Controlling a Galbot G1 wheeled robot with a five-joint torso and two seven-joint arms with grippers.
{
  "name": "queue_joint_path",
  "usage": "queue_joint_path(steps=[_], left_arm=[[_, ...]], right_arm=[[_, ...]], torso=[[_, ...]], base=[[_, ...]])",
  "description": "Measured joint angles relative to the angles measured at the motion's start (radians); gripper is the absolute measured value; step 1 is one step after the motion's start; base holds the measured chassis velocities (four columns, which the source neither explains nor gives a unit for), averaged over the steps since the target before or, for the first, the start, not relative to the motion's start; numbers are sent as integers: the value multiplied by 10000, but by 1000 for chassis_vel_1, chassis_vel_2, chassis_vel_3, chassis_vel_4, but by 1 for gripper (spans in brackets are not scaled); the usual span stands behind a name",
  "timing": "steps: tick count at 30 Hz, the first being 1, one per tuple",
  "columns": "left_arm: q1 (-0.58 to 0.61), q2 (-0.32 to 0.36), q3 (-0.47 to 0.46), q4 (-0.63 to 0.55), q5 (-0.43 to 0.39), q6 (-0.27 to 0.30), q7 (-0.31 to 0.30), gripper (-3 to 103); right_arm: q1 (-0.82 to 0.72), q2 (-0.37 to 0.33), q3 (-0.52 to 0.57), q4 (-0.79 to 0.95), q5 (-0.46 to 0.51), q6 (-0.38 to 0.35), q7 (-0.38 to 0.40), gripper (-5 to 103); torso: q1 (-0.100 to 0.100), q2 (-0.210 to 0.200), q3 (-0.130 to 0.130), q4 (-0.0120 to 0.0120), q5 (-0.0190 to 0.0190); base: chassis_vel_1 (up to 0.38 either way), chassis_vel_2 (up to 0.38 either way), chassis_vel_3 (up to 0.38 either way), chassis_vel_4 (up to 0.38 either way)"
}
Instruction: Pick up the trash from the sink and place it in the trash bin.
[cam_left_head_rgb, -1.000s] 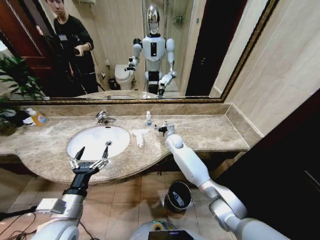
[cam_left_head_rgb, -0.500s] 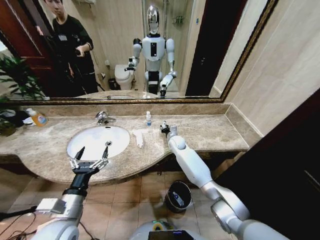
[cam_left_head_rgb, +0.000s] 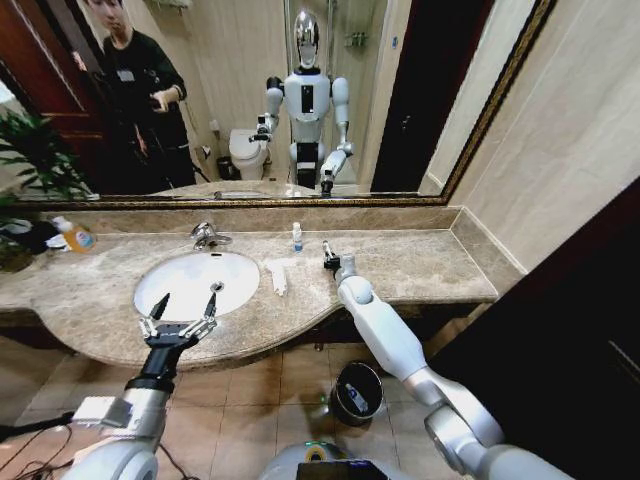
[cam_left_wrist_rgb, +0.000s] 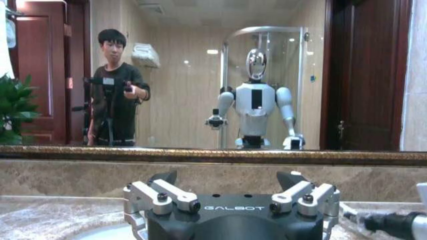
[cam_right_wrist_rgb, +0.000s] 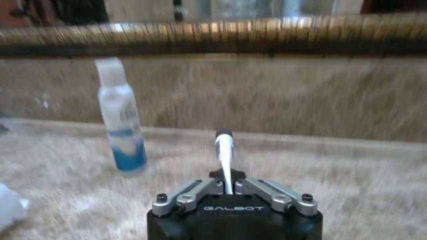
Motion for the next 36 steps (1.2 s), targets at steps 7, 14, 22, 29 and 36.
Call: queue_joint_path(steps=[7,14,22,29,36], left_arm=[[0,0,1,0,0,0,0,100],[0,0,0,0,0,0,0,100],[0,0,0,0,0,0,0,100],[0,0,0,0,0,0,0,100],[0,0,0,0,0,0,0,100]], right_arm=[[-956,-1222,16,2511,493,-156,-113,3],[-3574,-3338,884,5542,1981,374,-1823,3],[-6445,-4132,2814,6975,2112,1138,-3924,3],[-8865,-3937,4203,6763,1890,1782,-4860,3],[-10063,-3102,4448,5021,965,3207,-5384,3]], torso=[[-1,0,-1,0,0],[-2,0,-2,-5,1],[-2,0,-2,0,3],[-3,1,-2,-1,1],[-1,0,-1,-2,3]], base=[[0,0,0,0],[0,0,0,0],[0,0,0,0],[0,0,0,0],[0,0,0,0]])
